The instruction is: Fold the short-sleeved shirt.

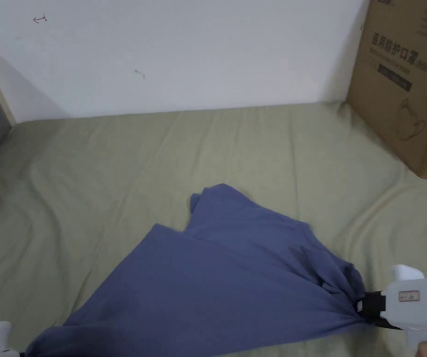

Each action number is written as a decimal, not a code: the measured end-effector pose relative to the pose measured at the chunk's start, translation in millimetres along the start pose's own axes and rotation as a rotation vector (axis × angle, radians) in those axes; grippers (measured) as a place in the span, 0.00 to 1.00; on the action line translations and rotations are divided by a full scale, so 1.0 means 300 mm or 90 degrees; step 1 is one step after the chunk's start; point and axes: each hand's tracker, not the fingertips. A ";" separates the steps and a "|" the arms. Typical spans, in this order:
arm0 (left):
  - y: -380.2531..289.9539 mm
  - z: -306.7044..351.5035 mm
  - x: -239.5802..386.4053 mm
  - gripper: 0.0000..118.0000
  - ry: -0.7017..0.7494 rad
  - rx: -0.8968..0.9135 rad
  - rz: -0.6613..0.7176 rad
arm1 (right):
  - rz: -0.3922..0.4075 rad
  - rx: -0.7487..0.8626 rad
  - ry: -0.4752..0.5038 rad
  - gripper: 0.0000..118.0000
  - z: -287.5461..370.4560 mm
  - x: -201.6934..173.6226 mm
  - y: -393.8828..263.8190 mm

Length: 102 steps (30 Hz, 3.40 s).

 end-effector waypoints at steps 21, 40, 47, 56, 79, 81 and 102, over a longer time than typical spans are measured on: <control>-0.045 0.371 0.304 0.00 -0.136 0.176 -0.077 | 0.150 0.146 -0.019 0.00 0.412 -0.038 -0.274; 0.041 0.197 0.381 0.00 -0.165 0.106 -0.086 | 0.085 0.085 -0.019 0.80 0.123 0.001 -0.067; 0.124 0.099 0.440 0.00 -0.167 0.081 -0.102 | 0.085 0.036 -0.057 0.15 -0.018 0.037 -0.007; 0.350 -0.015 0.498 0.00 -0.188 0.078 -0.131 | 0.053 0.052 -0.005 0.06 0.057 0.035 -0.010; 0.755 -0.630 0.650 0.81 -0.118 -0.014 -0.123 | 0.047 0.031 -0.001 0.06 0.059 0.002 -0.005; 0.739 -0.619 0.656 0.72 -0.111 -0.011 -0.157 | 0.046 0.029 -0.003 0.06 0.053 -0.003 -0.007; 0.866 0.055 0.511 0.01 -0.151 0.186 -0.176 | 0.006 0.163 0.059 0.06 0.259 -0.175 0.197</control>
